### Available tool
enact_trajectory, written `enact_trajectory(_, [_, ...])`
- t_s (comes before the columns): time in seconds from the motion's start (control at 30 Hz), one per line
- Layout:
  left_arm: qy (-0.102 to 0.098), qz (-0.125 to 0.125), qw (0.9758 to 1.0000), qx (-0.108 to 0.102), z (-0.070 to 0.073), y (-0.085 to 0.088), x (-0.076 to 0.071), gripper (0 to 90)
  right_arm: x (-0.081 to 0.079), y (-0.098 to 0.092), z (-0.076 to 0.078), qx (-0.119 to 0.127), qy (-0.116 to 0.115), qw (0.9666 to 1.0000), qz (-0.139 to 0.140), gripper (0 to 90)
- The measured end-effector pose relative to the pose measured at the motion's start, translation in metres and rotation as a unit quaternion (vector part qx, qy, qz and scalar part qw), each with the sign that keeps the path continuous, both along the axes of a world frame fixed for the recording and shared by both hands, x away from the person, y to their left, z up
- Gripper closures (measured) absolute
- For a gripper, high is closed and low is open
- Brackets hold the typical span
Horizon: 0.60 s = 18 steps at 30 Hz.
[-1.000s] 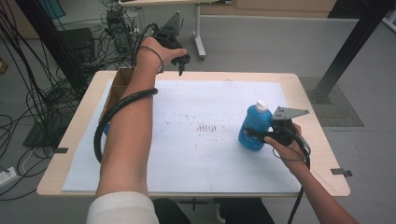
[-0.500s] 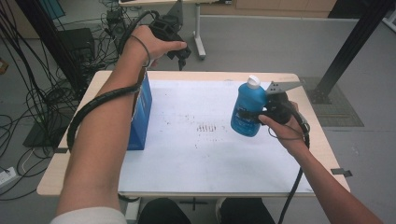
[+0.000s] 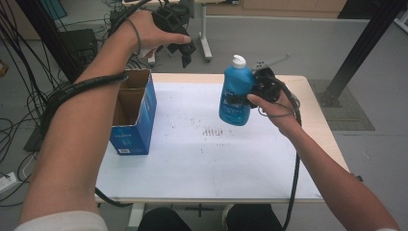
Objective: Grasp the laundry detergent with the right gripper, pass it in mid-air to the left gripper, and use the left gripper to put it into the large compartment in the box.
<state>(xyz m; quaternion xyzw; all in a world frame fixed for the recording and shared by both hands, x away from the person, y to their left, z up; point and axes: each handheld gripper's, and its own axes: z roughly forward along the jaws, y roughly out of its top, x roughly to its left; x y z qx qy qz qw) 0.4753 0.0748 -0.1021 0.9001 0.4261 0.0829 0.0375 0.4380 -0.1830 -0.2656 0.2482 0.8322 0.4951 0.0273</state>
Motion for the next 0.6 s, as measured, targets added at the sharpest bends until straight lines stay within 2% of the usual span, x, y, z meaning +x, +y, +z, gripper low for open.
enact_trajectory(0.07, [0.002,-0.008,1.0,-0.002,0.002,0.001,0.001,4.7,0.004,0.004,0.002,-0.001,-0.002,1.0,0.004,44.7])
enact_trajectory(0.1, [0.004,-0.012,0.9999,-0.004,0.003,0.001,0.001,4.7,0.011,0.011,0.004,-0.002,-0.002,1.0,0.009,44.7])
enact_trajectory(0.13, [0.007,-0.026,0.9996,-0.007,0.005,0.002,0.002,4.6,0.014,0.013,0.005,-0.001,0.0,0.9999,0.011,44.7])
enact_trajectory(0.17, [0.007,-0.026,0.9996,-0.007,0.005,0.002,0.002,4.6,0.019,0.016,0.005,0.002,0.003,0.9999,0.014,44.7])
enact_trajectory(0.23, [0.007,-0.042,0.9991,-0.006,0.007,0.003,0.004,4.5,0.027,0.022,0.006,0.004,0.004,0.9997,0.022,44.8])
enact_trajectory(0.3, [0.007,-0.047,0.9989,-0.003,0.007,0.004,0.005,4.6,0.034,0.029,0.006,0.002,0.005,0.9995,0.033,44.7])
enact_trajectory(0.33, [0.007,-0.058,0.9983,0.004,0.007,0.005,0.006,4.5,0.036,0.032,0.006,0.0,0.004,0.9993,0.036,44.7])
enact_trajectory(0.37, [0.007,-0.058,0.9983,0.004,0.007,0.005,0.006,4.7,0.036,0.032,0.006,0.0,0.004,0.9993,0.036,44.7])
enact_trajectory(0.47, [0.007,-0.079,0.9968,0.003,0.011,0.006,0.008,4.6,0.049,0.049,0.003,-0.005,0.0,0.998,0.063,44.7])
enact_trajectory(0.5, [0.007,-0.079,0.9968,0.003,0.011,0.006,0.008,4.5,0.051,0.052,0.002,-0.006,0.001,0.9976,0.068,44.7])
enact_trajectory(0.6, [0.007,-0.092,0.9957,0.014,0.012,0.005,0.009,4.6,0.056,0.06,0.0,-0.014,-0.007,0.9968,0.079,44.6])
